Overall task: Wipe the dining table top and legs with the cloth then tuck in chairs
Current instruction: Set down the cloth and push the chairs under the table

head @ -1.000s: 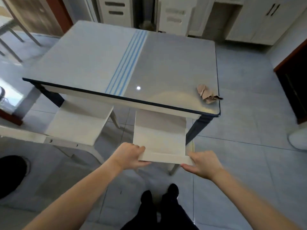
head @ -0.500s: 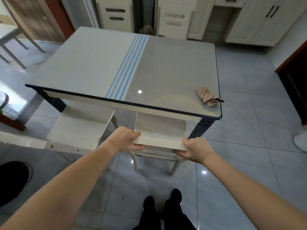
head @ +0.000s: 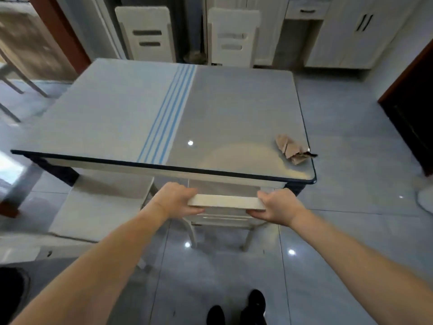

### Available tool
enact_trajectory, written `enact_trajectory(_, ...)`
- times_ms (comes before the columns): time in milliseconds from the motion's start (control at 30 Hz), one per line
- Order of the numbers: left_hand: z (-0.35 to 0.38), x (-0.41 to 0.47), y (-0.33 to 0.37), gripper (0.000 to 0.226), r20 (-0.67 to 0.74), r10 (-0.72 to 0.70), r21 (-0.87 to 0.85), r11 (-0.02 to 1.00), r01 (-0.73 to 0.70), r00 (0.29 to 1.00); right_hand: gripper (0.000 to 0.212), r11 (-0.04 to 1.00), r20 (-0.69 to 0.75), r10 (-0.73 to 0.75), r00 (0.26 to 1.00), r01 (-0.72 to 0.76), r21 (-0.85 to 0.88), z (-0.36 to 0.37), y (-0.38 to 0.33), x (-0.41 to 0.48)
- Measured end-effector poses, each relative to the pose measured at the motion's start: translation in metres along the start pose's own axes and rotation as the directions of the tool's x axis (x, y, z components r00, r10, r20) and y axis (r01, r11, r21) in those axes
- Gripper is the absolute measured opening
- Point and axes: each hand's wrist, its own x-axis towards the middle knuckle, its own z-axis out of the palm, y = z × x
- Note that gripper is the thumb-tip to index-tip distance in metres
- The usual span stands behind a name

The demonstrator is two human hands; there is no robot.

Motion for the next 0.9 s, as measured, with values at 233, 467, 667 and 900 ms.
enact_trajectory(233,-0.003,0.027,-0.011,0.084,0.009,0.016,0.005,1.0,-0.016,1.0,0.072,1.0,-0.03,-0.019,0.999,0.019,0.01,-0.004,0.015,0.019)
enact_trajectory(467,0.003,0.043,-0.022,0.07,-0.023,0.04,-0.016,0.999,-0.041,0.999,0.074,1.0,-0.024,-0.015,1.0,0.016,0.017,-0.003,0.025,0.032)
enact_trajectory(667,-0.002,0.042,-0.025,0.059,0.03,-0.001,-0.025,1.0,0.002,1.0,0.076,0.999,0.019,0.018,1.0,-0.019,0.044,0.001,0.021,0.035)
enact_trajectory(900,-0.028,0.032,-0.007,0.051,0.116,-0.109,-0.082,0.99,0.119,0.987,0.074,0.997,0.109,0.031,0.994,-0.039,0.069,-0.009,0.019,0.035)
